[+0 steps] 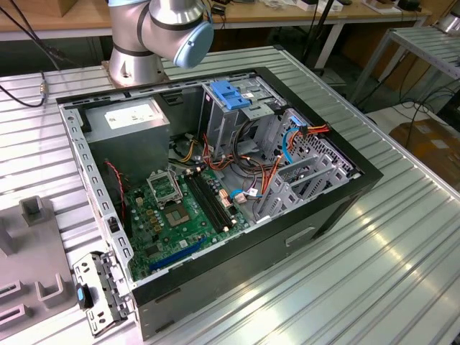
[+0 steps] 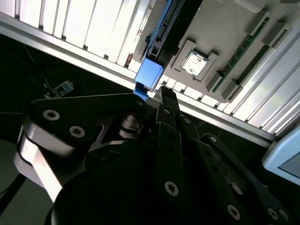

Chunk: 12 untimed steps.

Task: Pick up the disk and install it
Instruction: 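Pick up the disk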

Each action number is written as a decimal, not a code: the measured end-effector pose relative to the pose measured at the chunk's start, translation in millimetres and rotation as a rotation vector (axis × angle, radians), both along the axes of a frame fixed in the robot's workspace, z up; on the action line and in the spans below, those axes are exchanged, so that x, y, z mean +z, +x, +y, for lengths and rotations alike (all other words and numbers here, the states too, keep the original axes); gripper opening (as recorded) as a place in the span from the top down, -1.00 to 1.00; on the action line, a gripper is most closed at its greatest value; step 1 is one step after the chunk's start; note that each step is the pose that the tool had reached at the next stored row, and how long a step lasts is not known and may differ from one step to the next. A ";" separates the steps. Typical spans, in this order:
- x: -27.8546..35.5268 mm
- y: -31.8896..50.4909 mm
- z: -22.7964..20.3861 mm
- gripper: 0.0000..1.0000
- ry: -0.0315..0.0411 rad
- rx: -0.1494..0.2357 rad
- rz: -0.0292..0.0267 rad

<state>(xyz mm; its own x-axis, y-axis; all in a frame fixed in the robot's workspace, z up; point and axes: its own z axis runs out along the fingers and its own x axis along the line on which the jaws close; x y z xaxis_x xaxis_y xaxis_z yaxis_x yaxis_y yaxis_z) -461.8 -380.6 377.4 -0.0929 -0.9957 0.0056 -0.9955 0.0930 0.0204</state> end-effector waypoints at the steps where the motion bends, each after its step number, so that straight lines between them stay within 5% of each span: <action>1: 0.0 0.0 0.0 0.79 0.0000 0.001 0.0000; 6: 0.0 0.0 0.0 0.66 0.0000 0.001 0.0000; 10: 0.0 0.0 0.0 0.16 0.0000 0.001 0.0000; 12: 0.0 0.0 0.0 0.16 0.0000 0.001 0.0000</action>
<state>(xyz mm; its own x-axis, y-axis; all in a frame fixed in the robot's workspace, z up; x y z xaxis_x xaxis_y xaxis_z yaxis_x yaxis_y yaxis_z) -461.8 -380.6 377.4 -0.0921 -0.9957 0.0056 -0.9955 0.0922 0.0204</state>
